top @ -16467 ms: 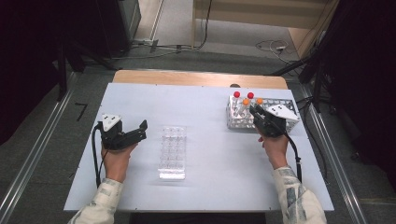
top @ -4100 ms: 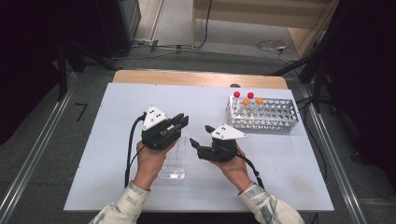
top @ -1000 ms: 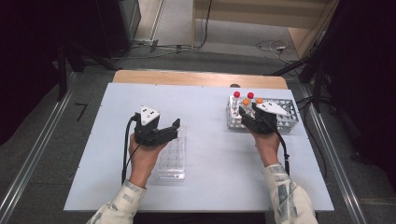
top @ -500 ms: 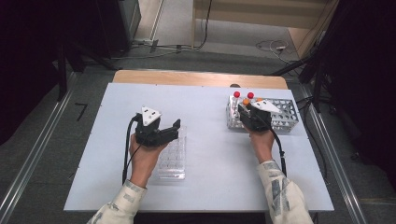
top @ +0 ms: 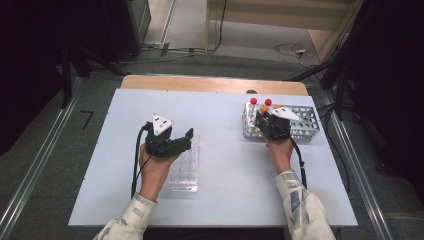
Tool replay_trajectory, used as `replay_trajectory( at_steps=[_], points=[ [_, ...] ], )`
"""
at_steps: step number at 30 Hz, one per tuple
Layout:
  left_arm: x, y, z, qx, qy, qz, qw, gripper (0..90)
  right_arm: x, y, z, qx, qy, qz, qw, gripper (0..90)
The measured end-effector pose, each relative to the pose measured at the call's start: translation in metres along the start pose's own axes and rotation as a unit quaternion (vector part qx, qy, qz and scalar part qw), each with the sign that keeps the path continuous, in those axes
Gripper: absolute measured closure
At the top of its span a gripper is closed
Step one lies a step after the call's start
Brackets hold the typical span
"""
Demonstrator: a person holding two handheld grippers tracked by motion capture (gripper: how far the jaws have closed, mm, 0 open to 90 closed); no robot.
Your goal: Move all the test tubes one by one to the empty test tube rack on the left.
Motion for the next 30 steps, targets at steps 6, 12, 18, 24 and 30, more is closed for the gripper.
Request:
replay_trajectory(
  at_steps=[6,12,18,24,30],
  points=[
    [0.000,0.000,0.000,0.000,0.001,-0.001,1.0000,25.5,-0.007,0.001,0.007,-0.001,0.017,0.000,0.9999,70.7],
    [0.000,0.001,0.000,-0.001,0.001,0.000,1.0000,24.1,-0.022,0.006,0.022,-0.001,0.046,-0.007,0.9989,70.7],
    [0.000,0.001,-0.001,-0.002,0.001,0.001,1.0000,20.9,-0.034,0.010,0.036,-0.005,0.064,-0.012,0.9978,70.8],
    [-0.001,0.000,0.001,-0.004,0.006,0.002,1.0000,19.6,-0.041,0.010,0.046,-0.013,0.077,-0.012,0.9969,70.8],
    [-0.003,0.000,0.003,-0.005,0.013,0.006,0.9999,19.6,-0.045,0.003,0.055,-0.027,0.082,-0.005,0.9963,70.8]
  ],
)
Point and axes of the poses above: each handheld gripper's, and its own axes: z roughly backward along the jaws, x roughly out of its underside, y roughly to its right, the point moved 5 cm from there along -z, roughly forward along the jaws, and after that the axes turned 14 degrees about x, right-handed, at the moved point
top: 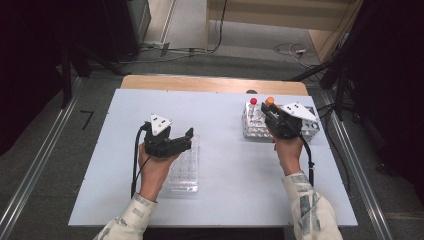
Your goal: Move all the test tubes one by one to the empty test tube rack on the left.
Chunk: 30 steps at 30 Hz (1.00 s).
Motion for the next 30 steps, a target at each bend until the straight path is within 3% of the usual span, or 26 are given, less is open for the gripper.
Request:
replay_trajectory(
  at_steps=[7,16,24,30],
  points=[
    [-0.001,0.002,0.001,0.004,0.001,-0.002,1.0000,19.7,-0.002,-0.014,0.007,-0.022,0.003,0.009,0.9997,70.8],
    [-0.004,0.010,0.003,0.013,0.007,-0.008,0.9999,19.8,0.000,-0.042,0.017,-0.063,0.001,0.030,0.9976,70.8],
    [-0.005,0.016,0.004,0.021,0.008,-0.012,0.9997,19.8,0.006,-0.071,0.026,-0.100,0.003,0.059,0.9933,70.8],
    [-0.005,0.019,0.004,0.027,0.009,-0.015,0.9995,19.8,0.016,-0.094,0.031,-0.129,-0.012,0.075,0.9887,70.8]
  ],
)
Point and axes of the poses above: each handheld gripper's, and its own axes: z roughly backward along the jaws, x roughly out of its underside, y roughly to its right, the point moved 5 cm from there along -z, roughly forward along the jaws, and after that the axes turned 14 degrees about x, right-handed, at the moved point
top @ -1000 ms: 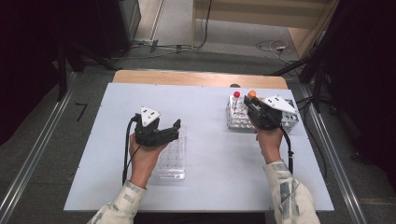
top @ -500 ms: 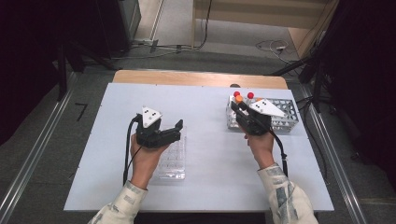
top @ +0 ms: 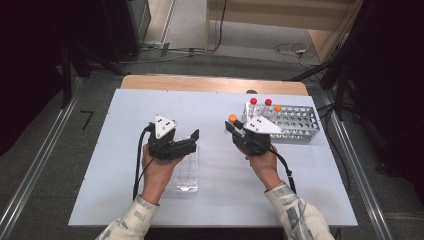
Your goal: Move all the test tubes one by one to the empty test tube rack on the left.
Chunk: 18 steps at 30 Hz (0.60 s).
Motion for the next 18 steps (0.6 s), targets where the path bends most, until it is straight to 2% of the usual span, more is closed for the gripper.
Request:
replay_trajectory(
  at_steps=[8,11,18],
  points=[
    [-0.001,0.004,0.001,0.008,0.002,-0.004,1.0000,20.3,0.009,-0.020,-0.002,-0.025,-0.017,0.021,0.9993,70.8],
    [-0.001,0.007,0.001,0.012,0.002,-0.008,0.9999,20.7,0.012,-0.025,-0.002,-0.032,-0.022,0.020,0.9991,70.8],
    [-0.001,0.020,-0.003,0.038,0.007,-0.018,0.9991,22.5,0.016,-0.032,-0.001,-0.043,-0.030,0.027,0.9983,70.8]
  ],
)
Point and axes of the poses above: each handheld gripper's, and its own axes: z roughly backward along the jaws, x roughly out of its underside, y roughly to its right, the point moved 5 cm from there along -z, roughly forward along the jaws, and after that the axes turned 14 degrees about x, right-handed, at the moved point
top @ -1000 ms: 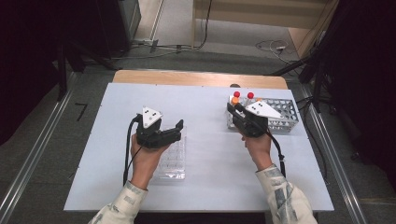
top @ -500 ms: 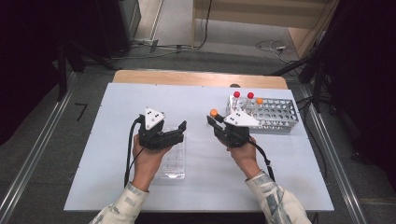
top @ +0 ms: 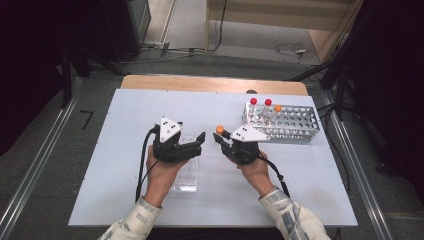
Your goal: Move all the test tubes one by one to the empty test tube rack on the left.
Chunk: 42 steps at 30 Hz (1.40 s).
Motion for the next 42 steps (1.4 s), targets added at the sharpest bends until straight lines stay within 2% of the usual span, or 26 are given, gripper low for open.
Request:
replay_trajectory(
  at_steps=[5,7,10,14,20,27,34,42],
  points=[
    [0.000,0.016,-0.005,0.031,0.007,-0.017,0.9994,28.0,0.003,-0.007,0.002,-0.012,-0.007,0.003,0.9999,70.8],
    [0.001,0.021,-0.008,0.051,0.008,-0.023,0.9984,32.9,0.004,-0.011,0.004,-0.015,-0.008,0.005,0.9999,70.8],
    [0.003,0.026,-0.012,0.071,0.003,-0.029,0.9970,40.3,0.005,-0.017,0.008,-0.019,-0.012,0.011,0.9997,70.8],
    [0.004,0.032,-0.015,0.085,-0.003,-0.038,0.9957,49.4,0.005,-0.023,0.016,-0.028,-0.008,0.019,0.9994,70.8],
    [0.006,0.034,-0.018,0.090,-0.011,-0.043,0.9949,62.5,0.001,-0.022,0.022,-0.032,-0.001,0.017,0.9994,70.8],
    [0.006,0.034,-0.017,0.098,-0.010,-0.045,0.9941,68.7,0.001,-0.022,0.022,-0.033,-0.001,0.018,0.9993,70.8],
    [0.004,0.034,-0.015,0.100,-0.007,-0.043,0.9940,70.3,0.000,-0.023,0.024,-0.035,-0.001,0.015,0.9993,69.9],
    [-0.001,0.031,-0.008,0.105,-0.003,-0.037,0.9938,70.4,-0.005,-0.027,0.030,-0.063,0.008,0.011,0.9979,54.6]
  ],
)
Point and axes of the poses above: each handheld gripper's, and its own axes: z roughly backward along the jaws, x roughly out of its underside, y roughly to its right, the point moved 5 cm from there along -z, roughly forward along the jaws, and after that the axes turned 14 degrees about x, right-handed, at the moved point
